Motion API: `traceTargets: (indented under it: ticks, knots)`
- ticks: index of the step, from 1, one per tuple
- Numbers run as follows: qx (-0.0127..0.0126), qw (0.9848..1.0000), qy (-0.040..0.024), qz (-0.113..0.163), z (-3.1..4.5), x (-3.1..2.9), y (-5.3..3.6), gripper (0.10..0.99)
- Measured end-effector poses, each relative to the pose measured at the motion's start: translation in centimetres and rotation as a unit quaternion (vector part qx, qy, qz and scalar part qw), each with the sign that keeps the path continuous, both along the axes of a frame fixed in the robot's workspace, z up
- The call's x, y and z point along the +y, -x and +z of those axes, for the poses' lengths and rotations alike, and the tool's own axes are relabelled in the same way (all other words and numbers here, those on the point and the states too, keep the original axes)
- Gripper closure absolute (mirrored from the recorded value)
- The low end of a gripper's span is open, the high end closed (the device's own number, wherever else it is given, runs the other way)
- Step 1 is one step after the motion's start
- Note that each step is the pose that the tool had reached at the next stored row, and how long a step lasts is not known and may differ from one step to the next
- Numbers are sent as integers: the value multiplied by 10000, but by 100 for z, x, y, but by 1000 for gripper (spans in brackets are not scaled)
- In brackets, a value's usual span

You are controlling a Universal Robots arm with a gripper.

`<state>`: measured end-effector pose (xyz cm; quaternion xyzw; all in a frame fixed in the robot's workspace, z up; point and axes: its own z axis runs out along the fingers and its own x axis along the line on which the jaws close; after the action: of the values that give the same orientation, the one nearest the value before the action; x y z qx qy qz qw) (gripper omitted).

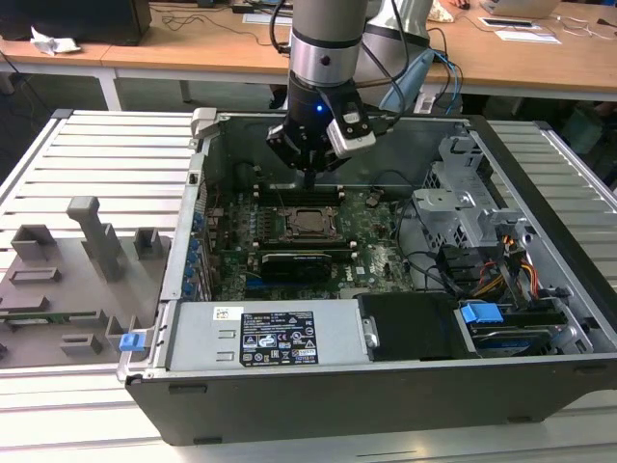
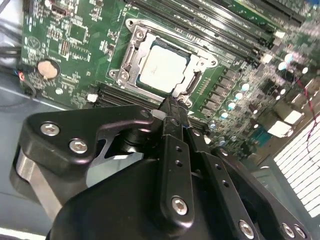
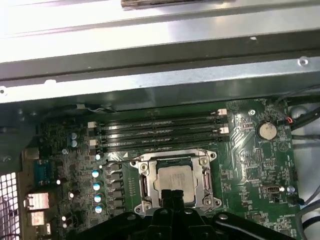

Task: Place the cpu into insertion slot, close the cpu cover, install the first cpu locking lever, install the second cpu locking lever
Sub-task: 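Install the first cpu locking lever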

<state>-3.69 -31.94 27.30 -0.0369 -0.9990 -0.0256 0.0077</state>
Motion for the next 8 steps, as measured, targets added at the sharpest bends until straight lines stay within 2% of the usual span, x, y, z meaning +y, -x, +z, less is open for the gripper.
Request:
traceTargets:
  ticks: [4,6,8]
  knots:
    - [-3,9989,1,474,0,-1,0,980]
    - [-11,9984,0,571,-1,-3,1,980]
    - [-89,9981,6,604,0,-7,14,980]
